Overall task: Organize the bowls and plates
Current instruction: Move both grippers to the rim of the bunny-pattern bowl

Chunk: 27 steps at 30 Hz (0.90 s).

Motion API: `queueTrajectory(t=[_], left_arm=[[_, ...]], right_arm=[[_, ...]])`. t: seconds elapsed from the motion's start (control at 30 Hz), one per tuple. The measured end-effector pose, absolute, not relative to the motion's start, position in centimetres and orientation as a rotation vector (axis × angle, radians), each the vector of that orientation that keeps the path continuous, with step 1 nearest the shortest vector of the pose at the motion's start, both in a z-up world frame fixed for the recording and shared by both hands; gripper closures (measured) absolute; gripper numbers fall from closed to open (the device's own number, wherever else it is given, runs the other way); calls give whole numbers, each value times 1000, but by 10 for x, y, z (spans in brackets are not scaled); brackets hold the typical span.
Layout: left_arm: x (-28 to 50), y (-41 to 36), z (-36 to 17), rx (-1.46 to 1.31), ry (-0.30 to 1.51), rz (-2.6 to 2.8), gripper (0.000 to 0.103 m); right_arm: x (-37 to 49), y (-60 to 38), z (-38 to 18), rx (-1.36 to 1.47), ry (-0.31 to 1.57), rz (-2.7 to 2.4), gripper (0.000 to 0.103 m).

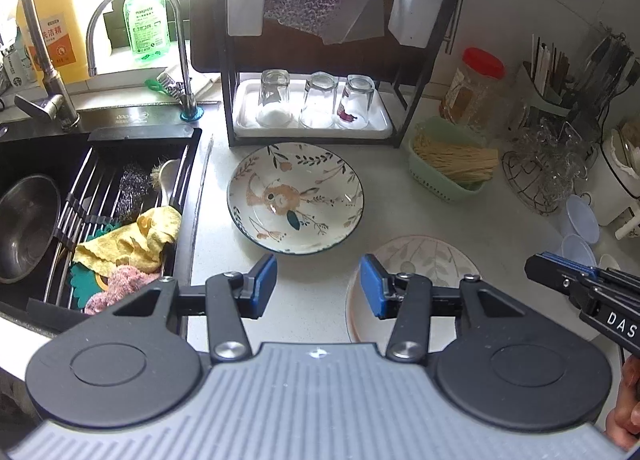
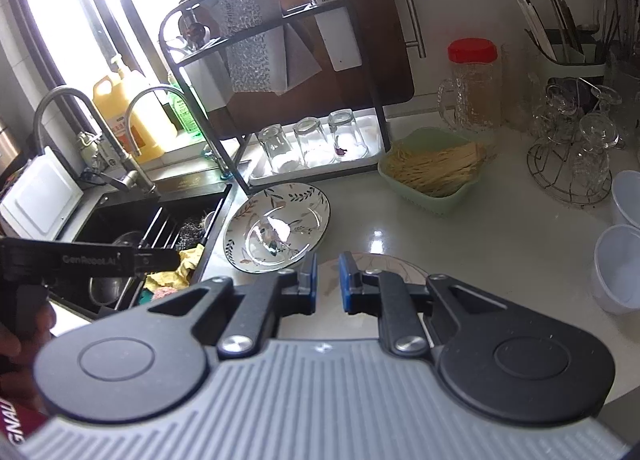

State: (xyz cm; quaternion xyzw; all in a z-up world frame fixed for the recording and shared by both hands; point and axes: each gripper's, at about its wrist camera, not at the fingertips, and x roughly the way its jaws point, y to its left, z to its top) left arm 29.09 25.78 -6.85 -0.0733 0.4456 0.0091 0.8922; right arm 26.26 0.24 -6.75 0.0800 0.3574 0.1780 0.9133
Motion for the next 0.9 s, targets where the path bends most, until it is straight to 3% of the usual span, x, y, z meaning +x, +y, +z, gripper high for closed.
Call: queueTrajectory(t=[0.27, 0.33, 0.37, 0.43, 0.47, 0.6, 0.9], left_arm=[[345, 303, -82, -111, 938, -31, 50], [355, 312, -90, -112, 940, -39, 43], [361, 316, -94, -111, 946, -50, 37], [371, 323, -103, -95, 942, -60, 36], [376, 326, -106, -84, 940, -59, 34], [397, 341, -121, -77, 955, -91, 26], [443, 367, -151, -49, 974, -101, 26]], right_arm=[[281, 26, -67, 152, 722, 265, 87], [285, 31, -69, 154, 711, 224, 86], [289, 34, -71, 151, 708, 198, 79], [294, 38, -75, 157, 697, 174, 37], [296, 40, -77, 169, 685, 172, 34], [308, 51, -88, 193, 694, 130, 34], [344, 76, -112, 277, 749, 87, 31]])
